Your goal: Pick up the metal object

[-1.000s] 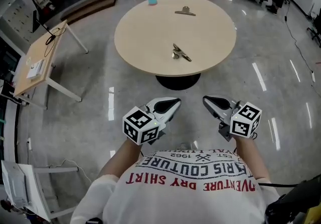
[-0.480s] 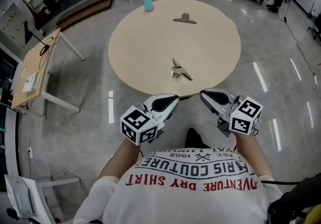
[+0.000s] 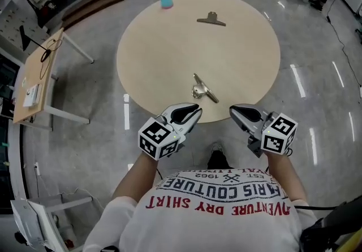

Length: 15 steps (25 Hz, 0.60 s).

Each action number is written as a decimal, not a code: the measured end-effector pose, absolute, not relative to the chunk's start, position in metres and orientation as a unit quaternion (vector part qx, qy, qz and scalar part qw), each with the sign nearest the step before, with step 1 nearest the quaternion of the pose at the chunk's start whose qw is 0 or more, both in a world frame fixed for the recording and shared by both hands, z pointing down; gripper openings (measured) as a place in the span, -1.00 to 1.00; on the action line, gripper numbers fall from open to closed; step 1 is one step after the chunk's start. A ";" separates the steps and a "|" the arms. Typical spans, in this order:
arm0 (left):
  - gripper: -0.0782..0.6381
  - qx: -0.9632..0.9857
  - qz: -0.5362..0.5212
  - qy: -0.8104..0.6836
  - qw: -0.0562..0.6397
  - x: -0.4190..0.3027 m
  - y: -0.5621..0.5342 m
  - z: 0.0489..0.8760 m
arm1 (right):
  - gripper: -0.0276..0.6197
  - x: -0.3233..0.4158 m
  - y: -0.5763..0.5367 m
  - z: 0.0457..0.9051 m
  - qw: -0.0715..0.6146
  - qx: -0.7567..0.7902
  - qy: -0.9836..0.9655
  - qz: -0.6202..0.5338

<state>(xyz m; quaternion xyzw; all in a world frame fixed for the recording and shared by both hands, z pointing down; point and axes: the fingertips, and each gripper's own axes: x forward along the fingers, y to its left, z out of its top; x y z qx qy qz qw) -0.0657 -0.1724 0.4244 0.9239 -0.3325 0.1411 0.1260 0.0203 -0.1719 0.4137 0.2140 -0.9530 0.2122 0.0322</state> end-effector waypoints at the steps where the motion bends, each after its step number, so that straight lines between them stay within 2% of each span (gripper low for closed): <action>1: -0.55 0.923 0.152 -0.331 0.122 -0.067 -0.182 0.434 | -0.91 0.023 -0.176 0.418 0.034 0.218 -0.951 0.217; 7: 0.15 0.906 0.247 -0.324 0.117 -0.076 -0.250 0.521 | -0.91 0.047 -0.205 0.456 0.039 0.247 -0.933 0.258; 8: 0.21 0.903 0.264 -0.318 0.117 -0.077 -0.259 0.536 | -0.91 0.052 -0.211 0.461 0.041 0.254 -0.930 0.264; 15: 0.25 0.886 0.334 -0.284 0.152 -0.080 -0.288 0.610 | -0.91 0.065 -0.233 0.481 0.049 0.276 -0.915 0.290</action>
